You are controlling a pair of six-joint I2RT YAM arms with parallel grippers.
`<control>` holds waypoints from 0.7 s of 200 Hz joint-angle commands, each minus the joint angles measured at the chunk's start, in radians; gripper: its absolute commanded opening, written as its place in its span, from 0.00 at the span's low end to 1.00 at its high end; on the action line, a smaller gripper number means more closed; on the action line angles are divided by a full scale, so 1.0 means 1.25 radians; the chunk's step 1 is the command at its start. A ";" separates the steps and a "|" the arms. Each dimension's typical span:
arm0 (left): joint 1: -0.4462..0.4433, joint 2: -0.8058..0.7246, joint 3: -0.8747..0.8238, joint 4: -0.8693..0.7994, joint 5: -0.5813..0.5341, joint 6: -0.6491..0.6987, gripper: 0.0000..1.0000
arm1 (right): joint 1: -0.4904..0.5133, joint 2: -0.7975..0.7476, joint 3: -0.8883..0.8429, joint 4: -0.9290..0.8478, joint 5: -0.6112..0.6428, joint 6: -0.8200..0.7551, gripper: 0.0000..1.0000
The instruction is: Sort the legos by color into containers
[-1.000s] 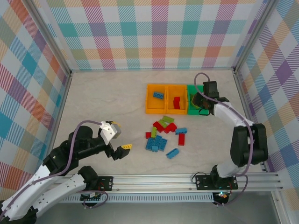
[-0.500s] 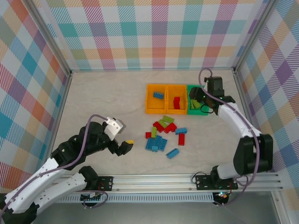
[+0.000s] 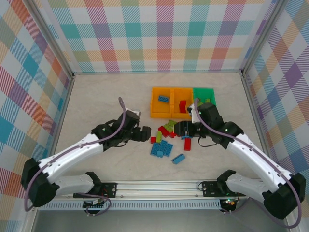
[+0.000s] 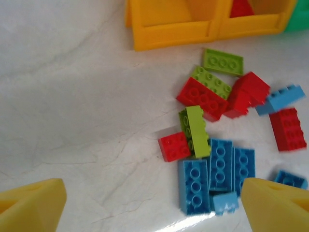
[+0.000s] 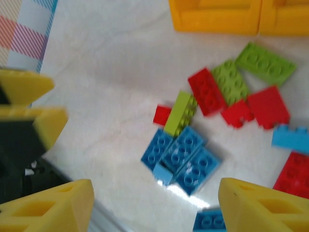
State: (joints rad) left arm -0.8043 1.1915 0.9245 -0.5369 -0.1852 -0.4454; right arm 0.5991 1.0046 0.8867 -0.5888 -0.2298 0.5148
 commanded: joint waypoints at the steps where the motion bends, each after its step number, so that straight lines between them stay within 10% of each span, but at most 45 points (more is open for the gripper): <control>1: -0.004 0.060 -0.020 0.081 -0.010 -0.137 0.87 | 0.029 -0.040 -0.035 -0.064 0.004 0.050 0.73; 71: -0.003 0.267 -0.034 0.200 0.086 -0.171 0.69 | 0.035 -0.059 -0.057 -0.036 -0.020 0.057 0.98; 140: -0.003 0.356 -0.022 0.243 0.084 -0.179 0.61 | 0.035 -0.064 -0.067 -0.026 -0.011 0.073 1.00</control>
State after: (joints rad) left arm -0.8043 1.6131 0.8906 -0.2523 -0.0711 -0.6617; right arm 0.6365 0.9451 0.8219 -0.6434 -0.2485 0.5911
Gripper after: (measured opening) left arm 0.624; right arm 0.996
